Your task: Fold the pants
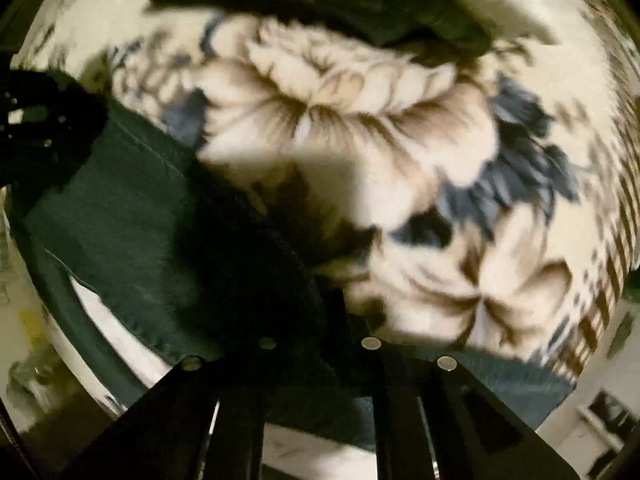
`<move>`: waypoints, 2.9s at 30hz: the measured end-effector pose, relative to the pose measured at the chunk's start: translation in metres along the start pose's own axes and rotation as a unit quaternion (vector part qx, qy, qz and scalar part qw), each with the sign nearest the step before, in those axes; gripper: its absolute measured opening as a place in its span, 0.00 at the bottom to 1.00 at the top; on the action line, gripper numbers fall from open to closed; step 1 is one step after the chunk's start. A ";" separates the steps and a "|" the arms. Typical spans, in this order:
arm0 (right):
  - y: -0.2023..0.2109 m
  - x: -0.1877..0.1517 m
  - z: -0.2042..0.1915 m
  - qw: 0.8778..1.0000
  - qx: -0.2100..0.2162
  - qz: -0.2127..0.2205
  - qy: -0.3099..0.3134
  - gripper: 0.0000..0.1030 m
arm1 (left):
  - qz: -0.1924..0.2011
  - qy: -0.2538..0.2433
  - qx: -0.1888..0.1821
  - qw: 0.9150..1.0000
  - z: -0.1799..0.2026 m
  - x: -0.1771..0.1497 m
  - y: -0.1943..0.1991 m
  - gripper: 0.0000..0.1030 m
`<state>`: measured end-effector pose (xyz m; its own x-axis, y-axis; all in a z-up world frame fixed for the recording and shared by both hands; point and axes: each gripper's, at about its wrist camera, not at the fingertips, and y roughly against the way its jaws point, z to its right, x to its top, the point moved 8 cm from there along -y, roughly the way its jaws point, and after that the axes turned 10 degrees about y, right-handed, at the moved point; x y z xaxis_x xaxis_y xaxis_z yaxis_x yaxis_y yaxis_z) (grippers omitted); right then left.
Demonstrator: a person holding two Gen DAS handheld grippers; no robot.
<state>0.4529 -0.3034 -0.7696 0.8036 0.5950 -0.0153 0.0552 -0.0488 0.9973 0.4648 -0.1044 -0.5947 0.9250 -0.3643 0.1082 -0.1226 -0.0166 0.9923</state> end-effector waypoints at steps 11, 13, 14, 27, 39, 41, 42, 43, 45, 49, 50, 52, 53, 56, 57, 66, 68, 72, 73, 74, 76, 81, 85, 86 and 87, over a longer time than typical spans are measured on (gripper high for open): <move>0.093 -0.088 -0.090 0.994 -0.040 0.098 -0.010 0.08 | 0.088 0.218 -0.022 0.972 0.012 -0.144 0.116 0.08; 0.086 -0.113 -0.124 0.995 -0.048 0.086 -0.006 0.08 | 0.060 0.262 -0.024 0.963 0.018 -0.191 0.099 0.04; 0.074 -0.130 -0.141 0.996 -0.048 0.072 -0.006 0.08 | 0.037 0.284 -0.023 0.958 0.024 -0.215 0.086 0.02; -0.032 -0.201 -0.183 0.998 -0.046 -0.029 -0.012 0.15 | -0.027 0.446 -0.026 0.894 -0.001 -0.311 0.020 0.07; 0.074 -0.201 -0.087 0.941 0.014 0.089 -0.326 0.87 | 0.018 0.551 0.001 0.834 -0.085 -0.311 0.050 0.89; 0.066 -0.186 -0.050 0.928 -0.026 0.088 -0.362 0.87 | 0.012 0.543 0.005 0.840 -0.092 -0.304 0.043 0.89; 0.059 -0.176 -0.037 0.923 -0.038 0.085 -0.373 0.87 | 0.009 0.538 0.011 0.843 -0.094 -0.300 0.039 0.89; 0.046 -0.167 -0.024 0.922 -0.050 0.072 -0.377 0.87 | 0.007 0.531 0.018 0.847 -0.096 -0.296 0.034 0.89; 0.015 -0.155 -0.009 0.925 -0.060 0.019 -0.376 0.83 | 0.004 0.519 0.032 0.854 -0.098 -0.294 0.028 0.89; 0.019 -0.183 0.003 0.901 -0.085 0.019 -0.424 0.06 | -0.006 0.507 0.033 0.861 -0.100 -0.293 0.022 0.89; 0.038 -0.203 0.008 0.884 -0.095 0.044 -0.455 0.06 | -0.005 0.505 0.032 0.863 -0.100 -0.293 0.023 0.89; 0.071 -0.245 0.010 0.852 -0.098 0.086 -0.507 0.06 | -0.004 0.497 0.028 0.867 -0.100 -0.295 0.024 0.89; 0.086 -0.274 0.009 0.832 -0.103 0.103 -0.536 0.06 | -0.005 0.494 0.025 0.869 -0.099 -0.296 0.024 0.89; 0.085 -0.345 0.006 0.783 -0.080 0.123 -0.604 0.09 | -0.015 0.491 0.017 0.871 -0.091 -0.294 0.019 0.89; 0.069 -0.359 0.003 0.777 -0.060 0.118 -0.615 0.21 | -0.017 0.490 0.016 0.871 -0.089 -0.295 0.017 0.89; 0.007 -0.362 -0.069 0.710 0.107 0.155 -0.679 0.60 | -0.020 0.518 -0.013 0.855 -0.098 -0.323 0.012 0.89; -0.001 -0.335 -0.096 0.709 0.154 0.158 -0.670 0.60 | -0.016 0.544 -0.031 0.838 -0.117 -0.336 0.011 0.89; -0.017 -0.274 -0.150 0.712 0.232 0.161 -0.643 0.60 | -0.001 0.599 -0.073 0.797 -0.166 -0.364 0.003 0.89; -0.022 -0.256 -0.165 0.716 0.240 0.159 -0.636 0.60 | 0.004 0.612 -0.083 0.786 -0.183 -0.370 -0.001 0.89; -0.026 -0.239 -0.180 0.715 0.253 0.162 -0.631 0.60 | 0.010 0.621 -0.088 0.779 -0.194 -0.373 -0.003 0.89; -0.034 -0.212 -0.197 0.708 0.276 0.170 -0.628 0.60 | 0.020 0.637 -0.104 0.764 -0.221 -0.377 -0.013 0.89; -0.068 -0.169 -0.219 0.689 0.296 0.164 -0.640 0.60 | 0.028 0.666 -0.154 0.730 -0.257 -0.376 -0.040 0.88; -0.081 -0.160 -0.219 0.653 0.301 0.182 -0.671 0.59 | 0.054 0.675 -0.155 0.720 -0.260 -0.384 -0.042 0.77; -0.081 -0.158 -0.218 0.640 0.297 0.191 -0.682 0.55 | 0.062 0.673 -0.148 0.722 -0.259 -0.390 -0.038 0.65; -0.079 -0.158 -0.217 0.640 0.283 0.190 -0.689 0.33 | 0.070 0.671 -0.141 0.725 -0.254 -0.394 -0.031 0.55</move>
<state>0.1929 -0.2192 -0.8306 0.5610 -0.7989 -0.2171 -0.4077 -0.4948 0.7674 0.1959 0.2763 -0.6527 0.4504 0.8926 -0.0178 -0.3453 0.1925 0.9185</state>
